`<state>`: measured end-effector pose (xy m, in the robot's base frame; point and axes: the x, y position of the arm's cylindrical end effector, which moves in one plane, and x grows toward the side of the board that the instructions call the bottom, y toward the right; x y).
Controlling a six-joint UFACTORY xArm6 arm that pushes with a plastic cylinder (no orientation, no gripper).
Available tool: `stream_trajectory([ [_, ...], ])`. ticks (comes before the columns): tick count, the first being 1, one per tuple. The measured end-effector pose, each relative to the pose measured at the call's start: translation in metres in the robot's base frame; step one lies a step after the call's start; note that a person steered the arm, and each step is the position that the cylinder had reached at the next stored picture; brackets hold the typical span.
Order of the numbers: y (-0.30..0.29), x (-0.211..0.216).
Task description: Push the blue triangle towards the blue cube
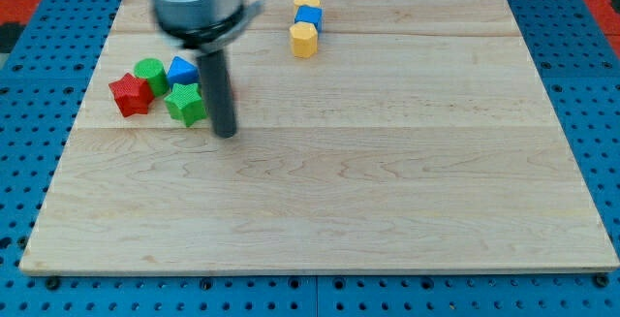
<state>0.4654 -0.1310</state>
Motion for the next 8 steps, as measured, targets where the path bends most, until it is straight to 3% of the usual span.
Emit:
stream_trajectory([
  [1,-0.066,0.043],
  [2,-0.097,0.02],
  [5,-0.046,-0.075],
  [8,-0.032,-0.16],
])
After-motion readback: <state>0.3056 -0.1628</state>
